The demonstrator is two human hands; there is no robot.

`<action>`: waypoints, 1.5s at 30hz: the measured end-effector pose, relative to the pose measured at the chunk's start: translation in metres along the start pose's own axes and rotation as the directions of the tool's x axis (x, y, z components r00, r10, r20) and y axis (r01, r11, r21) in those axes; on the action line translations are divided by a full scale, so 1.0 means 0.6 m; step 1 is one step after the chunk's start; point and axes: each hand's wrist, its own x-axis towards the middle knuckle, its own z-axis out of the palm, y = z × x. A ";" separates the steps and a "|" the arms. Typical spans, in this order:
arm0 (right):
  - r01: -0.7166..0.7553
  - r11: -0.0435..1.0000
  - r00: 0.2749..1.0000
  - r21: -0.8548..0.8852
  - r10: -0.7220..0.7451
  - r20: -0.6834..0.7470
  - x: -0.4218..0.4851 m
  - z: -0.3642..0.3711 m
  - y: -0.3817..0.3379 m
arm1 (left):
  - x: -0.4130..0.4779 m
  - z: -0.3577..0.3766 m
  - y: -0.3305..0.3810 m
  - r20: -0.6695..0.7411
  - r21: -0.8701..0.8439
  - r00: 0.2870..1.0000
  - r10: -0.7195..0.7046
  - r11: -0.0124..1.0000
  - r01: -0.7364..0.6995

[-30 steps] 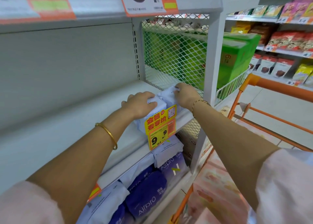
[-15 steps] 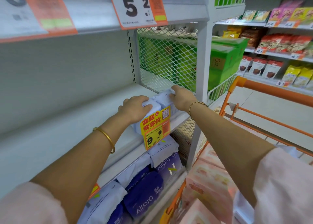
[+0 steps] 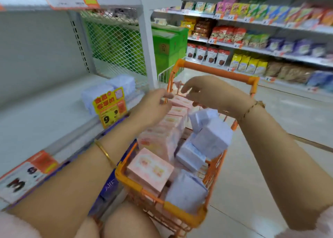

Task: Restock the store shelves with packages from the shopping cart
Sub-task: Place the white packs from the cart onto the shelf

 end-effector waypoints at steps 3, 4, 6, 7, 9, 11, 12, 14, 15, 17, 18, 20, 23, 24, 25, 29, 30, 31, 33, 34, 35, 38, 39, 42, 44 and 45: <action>-0.124 0.986 0.991 -0.112 0.128 0.026 -0.066 0.043 0.052 | -0.024 0.050 0.024 0.141 0.026 0.989 0.039 0.999 -0.043; -0.173 0.974 0.983 -0.143 0.180 0.038 -0.078 0.061 0.065 | -0.030 0.059 0.027 0.157 0.041 0.987 0.037 0.998 -0.045; -0.261 0.948 0.963 -0.182 0.270 0.024 -0.088 0.092 0.087 | -0.042 0.067 0.033 0.183 0.049 0.983 0.024 0.998 -0.033; -0.287 0.937 0.955 -0.199 0.296 0.014 -0.087 0.105 0.097 | -0.047 0.067 0.037 0.191 0.045 0.981 0.017 0.999 -0.026; -0.334 0.924 0.940 -0.187 0.341 0.003 -0.079 0.123 0.118 | -0.053 0.065 0.040 0.194 0.039 0.981 0.002 0.999 -0.010; -0.385 0.913 0.921 -0.134 0.390 0.010 -0.071 0.134 0.137 | -0.055 0.063 0.043 0.187 0.046 0.982 -0.003 0.999 -0.006; -0.407 0.906 0.911 -0.117 0.412 0.018 -0.068 0.138 0.146 | -0.054 0.061 0.044 0.184 0.053 0.983 -0.008 0.999 -0.002; -0.438 0.894 0.896 -0.094 0.443 0.040 -0.067 0.141 0.157 | -0.051 0.061 0.045 0.179 0.061 0.984 -0.015 0.998 0.004; -0.441 0.893 0.895 -0.090 0.445 0.038 -0.067 0.140 0.158 | -0.050 0.062 0.047 0.175 0.061 0.985 -0.013 0.998 0.002; -0.440 0.895 0.898 -0.077 0.440 -0.016 -0.069 0.130 0.154 | -0.049 0.063 0.051 0.185 0.033 0.983 -0.003 0.999 -0.003; -0.435 0.899 0.900 -0.053 0.432 -0.053 -0.070 0.122 0.148 | -0.049 0.064 0.051 0.208 0.011 0.978 0.004 1.000 -0.006; -0.420 0.905 0.901 0.071 0.425 -0.084 -0.071 0.094 0.129 | -0.048 0.063 0.048 0.284 -0.012 0.959 0.017 1.000 -0.014; -0.314 0.884 0.937 0.346 0.348 -0.038 -0.057 0.048 0.086 | -0.052 0.057 0.060 0.309 -0.032 0.948 0.068 0.998 -0.061; -0.263 0.866 0.953 0.425 0.302 -0.027 -0.050 0.035 0.070 | -0.051 0.052 0.064 0.264 -0.045 0.962 0.071 0.997 -0.061; -0.229 0.839 0.963 0.493 0.270 -0.011 -0.041 0.026 0.055 | -0.049 0.042 0.066 0.194 -0.046 0.979 0.059 0.998 -0.051; -0.151 0.734 0.981 0.662 0.194 0.008 0.003 0.009 0.008 | -0.035 -0.042 0.036 0.091 -0.340 0.987 -0.135 0.927 0.158; -0.119 0.708 0.987 0.696 0.161 0.006 0.018 0.011 -0.003 | -0.034 -0.065 0.021 0.108 -0.509 0.980 -0.169 0.837 0.201; -0.088 0.693 0.992 0.716 0.126 0.000 0.034 0.014 -0.017 | -0.035 -0.085 0.006 0.119 -0.633 0.972 -0.202 0.739 0.231; -0.040 0.696 0.999 0.717 0.050 0.007 0.067 0.026 -0.047 | -0.039 -0.120 -0.027 0.117 -0.720 0.965 -0.234 0.650 0.245; -0.027 0.706 0.999 0.707 0.005 0.033 0.083 0.032 -0.062 | -0.041 -0.136 -0.042 0.120 -0.727 0.964 -0.239 0.639 0.249; -0.019 0.719 0.996 0.695 -0.044 0.073 0.100 0.038 -0.077 | -0.044 -0.151 -0.054 0.117 -0.731 0.963 -0.244 0.635 0.250; -0.018 0.691 0.954 0.722 -0.204 0.219 0.148 0.056 -0.119 | -0.044 -0.195 -0.085 0.076 -0.746 0.958 -0.278 0.622 0.239; 0.001 0.673 0.943 0.740 -0.247 0.223 0.165 0.061 -0.133 | -0.040 -0.208 -0.092 0.034 -0.728 0.955 -0.296 0.647 0.226; 0.138 0.633 0.944 0.762 -0.316 0.092 0.222 0.071 -0.174 | -0.022 -0.244 -0.115 -0.147 -0.594 0.930 -0.336 0.782 0.188; 0.211 0.609 0.947 0.765 -0.321 -0.006 0.258 0.077 -0.201 | -0.001 -0.267 -0.138 -0.289 -0.505 0.902 -0.320 0.852 0.140; 0.248 0.606 0.945 0.756 -0.324 -0.050 0.277 0.082 -0.213 | 0.010 -0.280 -0.152 -0.337 -0.459 0.892 -0.301 0.880 0.123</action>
